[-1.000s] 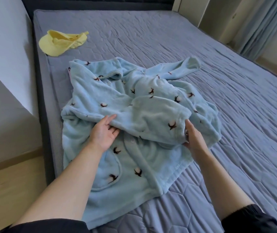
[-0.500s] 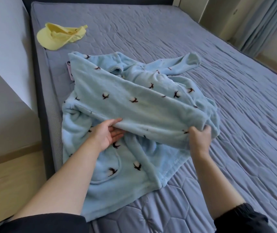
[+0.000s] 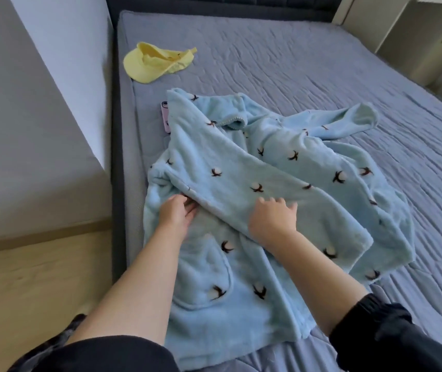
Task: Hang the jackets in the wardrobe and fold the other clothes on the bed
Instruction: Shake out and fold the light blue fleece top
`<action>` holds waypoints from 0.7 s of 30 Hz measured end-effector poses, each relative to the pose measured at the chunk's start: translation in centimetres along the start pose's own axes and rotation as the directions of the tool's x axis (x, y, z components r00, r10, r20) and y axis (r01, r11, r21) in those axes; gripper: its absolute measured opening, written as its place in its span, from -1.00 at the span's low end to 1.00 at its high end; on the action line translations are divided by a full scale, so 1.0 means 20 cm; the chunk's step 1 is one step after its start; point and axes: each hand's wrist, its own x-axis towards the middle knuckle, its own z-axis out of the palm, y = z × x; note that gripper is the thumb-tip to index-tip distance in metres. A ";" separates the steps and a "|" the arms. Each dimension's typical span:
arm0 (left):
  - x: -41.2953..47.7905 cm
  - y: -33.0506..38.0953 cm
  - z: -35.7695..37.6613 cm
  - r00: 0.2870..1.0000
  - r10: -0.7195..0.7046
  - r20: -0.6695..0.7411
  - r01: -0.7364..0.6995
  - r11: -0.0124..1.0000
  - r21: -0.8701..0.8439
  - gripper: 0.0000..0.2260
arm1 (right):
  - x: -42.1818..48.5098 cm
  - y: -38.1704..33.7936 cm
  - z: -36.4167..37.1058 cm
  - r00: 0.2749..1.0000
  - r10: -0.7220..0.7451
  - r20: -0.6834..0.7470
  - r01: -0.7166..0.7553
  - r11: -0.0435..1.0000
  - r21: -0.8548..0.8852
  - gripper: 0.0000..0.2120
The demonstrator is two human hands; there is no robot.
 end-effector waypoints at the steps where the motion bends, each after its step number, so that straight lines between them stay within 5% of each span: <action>1: 0.02 0.03 -0.01 0.999 -0.012 0.042 0.013 0.999 -0.038 -0.76 | 0.05 -0.07 -0.04 0.997 -0.036 -0.075 0.041 0.996 0.075 -0.60; 4: 0.06 0.11 -0.01 0.988 -0.035 0.152 0.047 0.996 -0.077 -0.75 | 0.22 -0.27 -0.11 0.970 -0.139 -0.201 0.184 0.958 0.222 -0.58; 11: 0.14 0.23 0.00 0.969 -0.092 0.228 0.169 0.922 -0.349 -0.74 | 0.53 -0.37 0.14 0.997 -0.080 -0.003 0.071 0.869 0.490 -0.53; 17: 0.21 0.35 -0.17 0.997 -0.015 0.070 0.061 0.691 -0.721 -0.65 | 0.59 -0.34 0.25 0.996 -0.011 -0.084 0.055 0.845 0.533 -0.42; 21: 0.18 0.39 -0.16 0.985 0.008 -0.173 -0.073 0.924 -0.374 -0.75 | 0.55 -0.34 0.28 0.989 -0.050 -0.142 0.112 0.877 0.467 -0.43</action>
